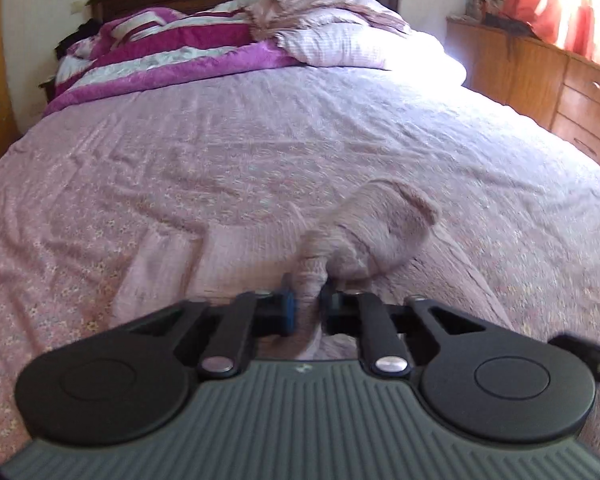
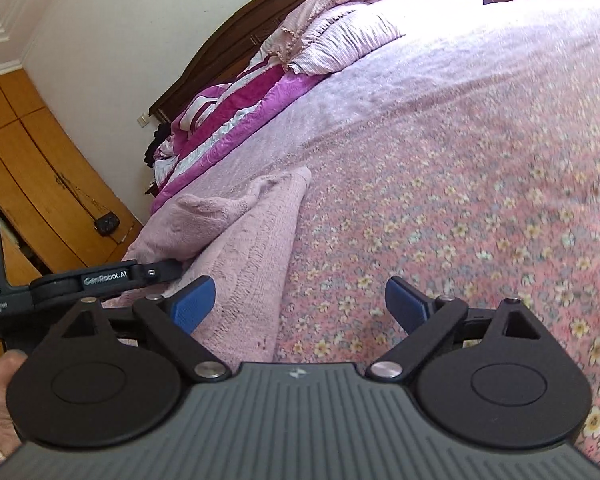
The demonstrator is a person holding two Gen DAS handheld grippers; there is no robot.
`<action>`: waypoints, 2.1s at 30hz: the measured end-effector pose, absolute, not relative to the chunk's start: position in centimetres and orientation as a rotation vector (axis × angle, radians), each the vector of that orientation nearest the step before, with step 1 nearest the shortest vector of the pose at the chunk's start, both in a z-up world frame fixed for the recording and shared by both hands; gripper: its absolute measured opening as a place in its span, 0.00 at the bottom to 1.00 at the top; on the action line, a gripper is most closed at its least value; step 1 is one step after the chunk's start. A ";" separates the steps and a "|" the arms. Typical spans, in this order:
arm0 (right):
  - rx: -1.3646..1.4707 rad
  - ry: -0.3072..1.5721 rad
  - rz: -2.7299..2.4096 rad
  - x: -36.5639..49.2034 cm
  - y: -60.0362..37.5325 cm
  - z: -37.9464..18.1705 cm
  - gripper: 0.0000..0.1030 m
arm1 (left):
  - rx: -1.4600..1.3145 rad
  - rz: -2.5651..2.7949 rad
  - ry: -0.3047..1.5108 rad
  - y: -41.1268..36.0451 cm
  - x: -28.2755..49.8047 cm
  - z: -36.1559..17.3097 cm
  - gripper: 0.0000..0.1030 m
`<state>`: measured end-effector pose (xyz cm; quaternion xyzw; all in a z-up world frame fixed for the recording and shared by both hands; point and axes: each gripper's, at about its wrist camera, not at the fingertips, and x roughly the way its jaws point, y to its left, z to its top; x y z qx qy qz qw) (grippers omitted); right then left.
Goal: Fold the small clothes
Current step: 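Move the left gripper to the folded cardigan end and grasp it, then lift the cardigan end with the left gripper and fold it over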
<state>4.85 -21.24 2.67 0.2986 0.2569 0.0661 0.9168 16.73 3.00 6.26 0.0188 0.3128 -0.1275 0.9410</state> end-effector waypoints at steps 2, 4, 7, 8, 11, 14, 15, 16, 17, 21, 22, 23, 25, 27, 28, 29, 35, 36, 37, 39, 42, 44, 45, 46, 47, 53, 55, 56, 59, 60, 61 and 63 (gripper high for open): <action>0.617 0.522 0.146 4.8 -21.2 2.4 0.93 | -0.010 -0.240 0.617 4.2 16.8 6.8 0.12; 0.622 0.520 0.153 4.8 -21.2 2.3 0.93 | -0.045 -0.219 0.621 5.2 17.2 7.1 0.12; 0.622 0.522 0.165 4.9 -20.9 2.2 0.93 | -0.073 -0.174 0.645 6.6 17.8 6.6 0.12; 0.619 0.521 0.169 4.9 -20.8 2.1 0.93 | -0.089 -0.171 0.662 7.0 18.0 6.3 0.12; 0.614 0.524 0.178 4.9 -20.5 2.1 0.93 | -0.135 -0.162 0.702 8.1 17.8 5.6 0.17; 0.611 0.528 0.182 5.0 -20.3 2.0 0.93 | -0.152 -0.158 0.702 8.6 17.1 5.6 0.39; 0.610 0.528 0.183 5.0 -20.2 1.9 0.93 | -0.150 -0.152 0.703 8.6 16.9 5.6 0.52; 0.609 0.529 0.183 5.1 -20.1 1.9 0.93 | -0.145 -0.149 0.703 8.6 16.7 5.6 0.58; 0.608 0.529 0.183 5.0 -20.1 1.9 0.93 | -0.141 -0.149 0.704 8.5 16.6 5.6 0.58; 0.608 0.532 0.186 5.0 -19.8 1.9 0.93 | -0.167 -0.162 0.721 8.5 16.6 5.1 0.60; 0.607 0.533 0.187 5.0 -19.8 1.9 0.93 | -0.186 -0.167 0.728 8.6 16.7 4.9 0.60; 0.604 0.534 0.188 5.0 -19.7 1.8 0.93 | -0.207 -0.175 0.736 8.7 16.7 4.7 0.60; 0.600 0.535 0.190 4.9 -19.5 1.8 0.93 | -0.242 -0.196 0.746 8.6 16.8 4.4 0.60; 0.603 0.535 0.190 4.9 -19.6 1.7 0.93 | -0.247 -0.210 0.735 8.3 16.8 4.3 0.59; 0.604 0.535 0.189 5.0 -19.6 1.7 0.93 | -0.243 -0.212 0.728 8.1 16.7 4.2 0.58; 0.606 0.535 0.189 5.0 -19.6 1.7 0.93 | -0.237 -0.214 0.718 7.9 16.6 4.1 0.54; 0.604 0.535 0.185 5.1 -19.6 2.0 0.93 | -0.232 -0.241 0.650 7.8 15.9 5.1 0.21; 0.602 0.534 0.185 5.1 -19.6 2.0 0.93 | -0.238 -0.249 0.641 8.1 15.9 5.5 0.21; 0.599 0.532 0.185 5.1 -19.5 2.1 0.93 | -0.243 -0.256 0.626 8.4 15.8 6.0 0.20; 0.590 0.526 0.189 5.0 -19.3 2.4 0.93 | -0.266 -0.274 0.583 9.2 15.6 7.4 0.20; 0.573 0.519 0.194 5.0 -18.9 2.9 0.93 | -0.261 -0.270 0.524 10.4 15.0 9.5 0.20; 0.563 0.515 0.194 5.1 -18.6 3.2 0.93 | -0.241 -0.242 0.513 11.2 14.9 10.2 0.20; 0.556 0.511 0.195 5.1 -18.4 3.4 0.93 | -0.231 -0.234 0.520 11.8 14.9 10.2 0.20; 0.550 0.509 0.197 5.1 -18.2 3.6 0.93 | -0.224 -0.227 0.534 12.4 14.9 9.9 0.20; 0.545 0.509 0.199 5.2 -18.1 3.7 0.93 | -0.224 -0.217 0.555 13.0 14.9 9.5 0.20; 0.530 0.534 0.233 6.1 -16.9 4.3 0.93 | -0.241 -0.166 0.658 15.4 15.1 6.2 0.20; 0.536 0.554 0.259 6.8 -16.6 4.5 0.93 | -0.208 -0.164 0.658 15.3 15.0 5.8 0.20; 0.545 0.565 0.273 7.2 -16.5 4.6 0.93 | -0.193 -0.166 0.657 15.3 15.0 5.8 0.20; 0.586 0.604 0.309 8.6 -16.6 4.8 0.94 | -0.168 -0.164 0.665 15.1 14.6 5.8 0.24; 0.604 0.617 0.320 9.1 -16.7 4.8 0.95 | -0.170 -0.154 0.668 15.1 14.5 5.8 0.29; 0.625 0.631 0.333 9.6 -16.8 4.7 0.96 | -0.172 -0.134 0.674 15.2 14.3 5.9 0.37; 0.664 0.655 0.357 10.5 -16.8 4.4 0.96 | -0.186 -0.091 0.684 15.5 14.0 5.8 0.56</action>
